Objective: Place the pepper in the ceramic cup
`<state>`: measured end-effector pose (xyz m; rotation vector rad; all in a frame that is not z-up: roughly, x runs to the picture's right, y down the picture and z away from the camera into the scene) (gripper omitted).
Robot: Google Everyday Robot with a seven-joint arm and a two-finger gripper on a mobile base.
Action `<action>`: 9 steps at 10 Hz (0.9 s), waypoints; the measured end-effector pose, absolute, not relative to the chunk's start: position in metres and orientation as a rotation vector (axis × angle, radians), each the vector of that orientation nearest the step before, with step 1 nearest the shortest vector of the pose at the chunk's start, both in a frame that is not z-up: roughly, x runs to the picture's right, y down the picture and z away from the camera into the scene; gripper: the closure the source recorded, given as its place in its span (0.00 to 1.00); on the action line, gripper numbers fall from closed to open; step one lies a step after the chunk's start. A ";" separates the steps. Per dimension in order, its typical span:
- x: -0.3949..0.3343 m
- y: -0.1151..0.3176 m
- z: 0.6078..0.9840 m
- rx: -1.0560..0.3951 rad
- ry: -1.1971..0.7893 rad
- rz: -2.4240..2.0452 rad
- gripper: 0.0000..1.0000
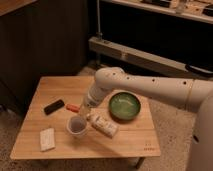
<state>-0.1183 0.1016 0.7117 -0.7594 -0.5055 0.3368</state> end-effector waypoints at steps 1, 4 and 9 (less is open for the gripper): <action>-0.118 0.104 0.710 -0.765 -0.508 0.339 1.00; -0.119 0.111 0.707 -0.774 -0.509 0.347 1.00; -0.115 0.130 0.710 -0.809 -0.499 0.376 1.00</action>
